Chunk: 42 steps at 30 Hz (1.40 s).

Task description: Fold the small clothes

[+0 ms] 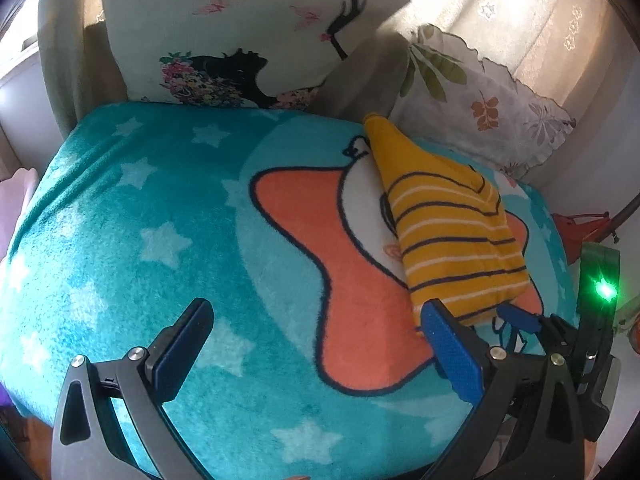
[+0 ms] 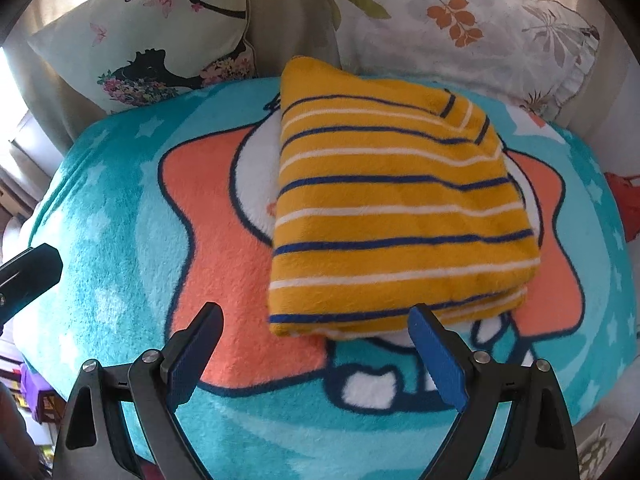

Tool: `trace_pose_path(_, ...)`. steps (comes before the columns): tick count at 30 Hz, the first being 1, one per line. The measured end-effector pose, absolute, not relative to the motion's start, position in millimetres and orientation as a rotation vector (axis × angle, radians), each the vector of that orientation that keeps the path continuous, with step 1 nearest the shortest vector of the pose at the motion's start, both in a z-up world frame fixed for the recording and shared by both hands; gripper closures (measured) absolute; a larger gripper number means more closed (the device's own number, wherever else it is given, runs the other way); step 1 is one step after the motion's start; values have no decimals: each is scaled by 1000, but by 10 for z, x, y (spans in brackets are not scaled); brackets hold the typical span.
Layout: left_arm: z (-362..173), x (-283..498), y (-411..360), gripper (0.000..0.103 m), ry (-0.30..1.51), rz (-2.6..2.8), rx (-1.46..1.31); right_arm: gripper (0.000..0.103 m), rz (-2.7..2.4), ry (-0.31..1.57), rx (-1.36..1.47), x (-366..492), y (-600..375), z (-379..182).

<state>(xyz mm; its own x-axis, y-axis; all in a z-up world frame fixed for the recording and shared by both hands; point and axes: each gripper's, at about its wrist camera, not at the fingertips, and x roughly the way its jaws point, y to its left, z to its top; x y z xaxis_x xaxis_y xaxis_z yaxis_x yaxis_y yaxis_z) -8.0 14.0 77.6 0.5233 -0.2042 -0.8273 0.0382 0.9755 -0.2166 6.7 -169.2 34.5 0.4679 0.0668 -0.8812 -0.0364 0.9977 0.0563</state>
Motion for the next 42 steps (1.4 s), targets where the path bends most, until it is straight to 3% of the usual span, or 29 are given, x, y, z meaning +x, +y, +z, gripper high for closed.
trace_pose_path(22,621,-388,-1309,0,1070,-164,-126,7,25,1067,102,-246,-3230,297)
trace_pose_path(42,593,-439,-1692,0,1081,-131,-115,7,59,1044,102,-354,-3572,251)
